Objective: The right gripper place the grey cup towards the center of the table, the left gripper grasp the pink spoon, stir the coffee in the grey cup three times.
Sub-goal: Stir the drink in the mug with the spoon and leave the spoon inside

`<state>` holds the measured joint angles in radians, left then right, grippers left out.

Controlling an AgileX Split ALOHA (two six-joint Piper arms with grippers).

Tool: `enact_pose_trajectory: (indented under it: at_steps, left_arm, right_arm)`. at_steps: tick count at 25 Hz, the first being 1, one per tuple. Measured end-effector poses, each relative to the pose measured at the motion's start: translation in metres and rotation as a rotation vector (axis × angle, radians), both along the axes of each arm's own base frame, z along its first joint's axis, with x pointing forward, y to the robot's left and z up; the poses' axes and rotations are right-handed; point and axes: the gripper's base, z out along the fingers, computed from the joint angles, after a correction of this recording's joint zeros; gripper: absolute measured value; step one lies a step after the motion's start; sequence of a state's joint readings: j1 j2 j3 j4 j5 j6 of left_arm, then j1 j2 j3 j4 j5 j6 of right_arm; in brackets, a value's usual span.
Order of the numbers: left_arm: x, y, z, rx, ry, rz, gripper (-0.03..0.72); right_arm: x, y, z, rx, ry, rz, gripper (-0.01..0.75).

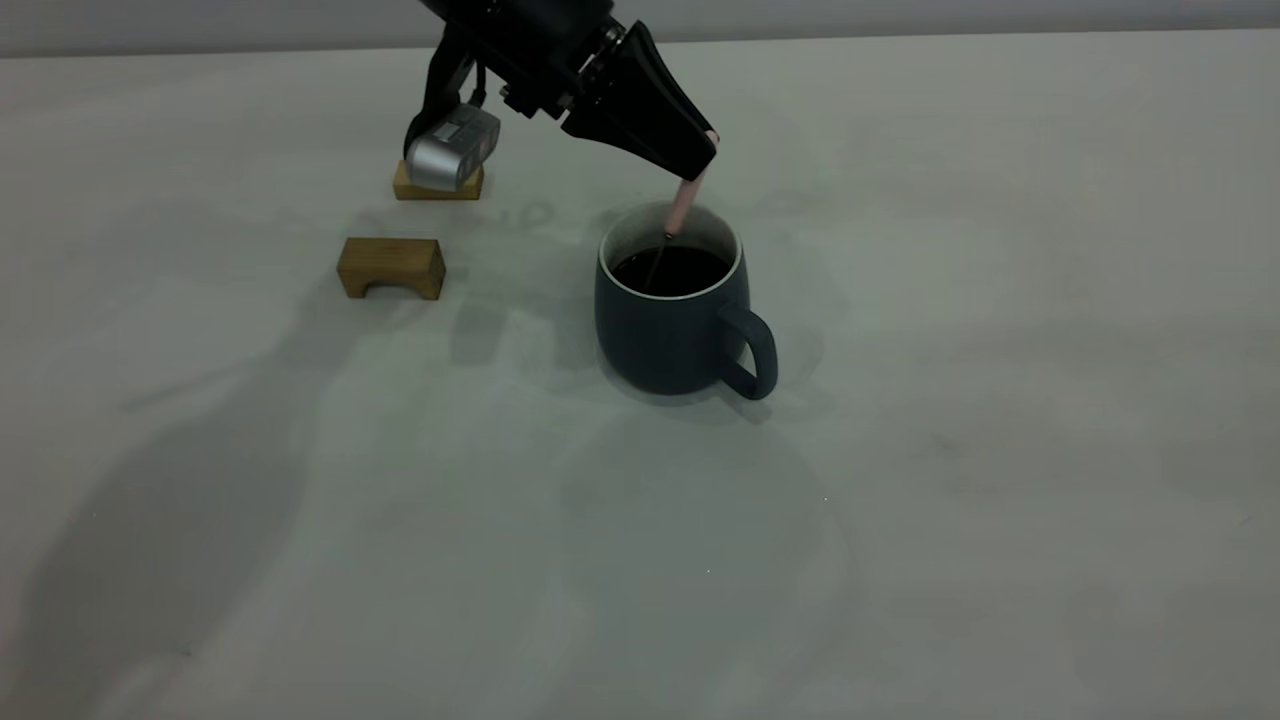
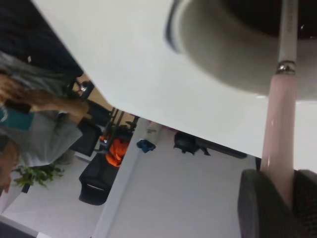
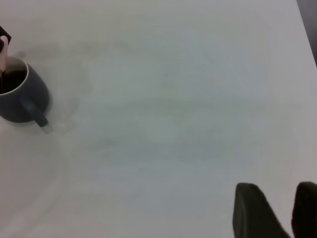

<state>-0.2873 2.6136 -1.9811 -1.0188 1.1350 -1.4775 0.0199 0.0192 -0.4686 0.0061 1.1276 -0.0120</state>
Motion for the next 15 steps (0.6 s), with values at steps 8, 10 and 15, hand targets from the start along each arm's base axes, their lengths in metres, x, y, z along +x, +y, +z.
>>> enact_pose_trajectory:
  at_steps: [8, 10, 15]
  left_arm:
    - [0.000, -0.018, 0.004, -0.088, -0.131, -0.030, 0.171]
    - [-0.004, -0.026, 0.005, -0.100, -0.126, -0.053, 0.171]
    - [-0.016, -0.034, 0.005, -0.096, -0.058, -0.112, 0.171]
  right_arm:
    - [0.000, 0.000, 0.000, 0.000, 0.000, 0.000, 0.238]
    - [0.000, 0.000, 0.000, 0.000, 0.000, 0.000, 0.238]
    - [0.000, 0.000, 0.000, 0.000, 0.000, 0.000, 0.238]
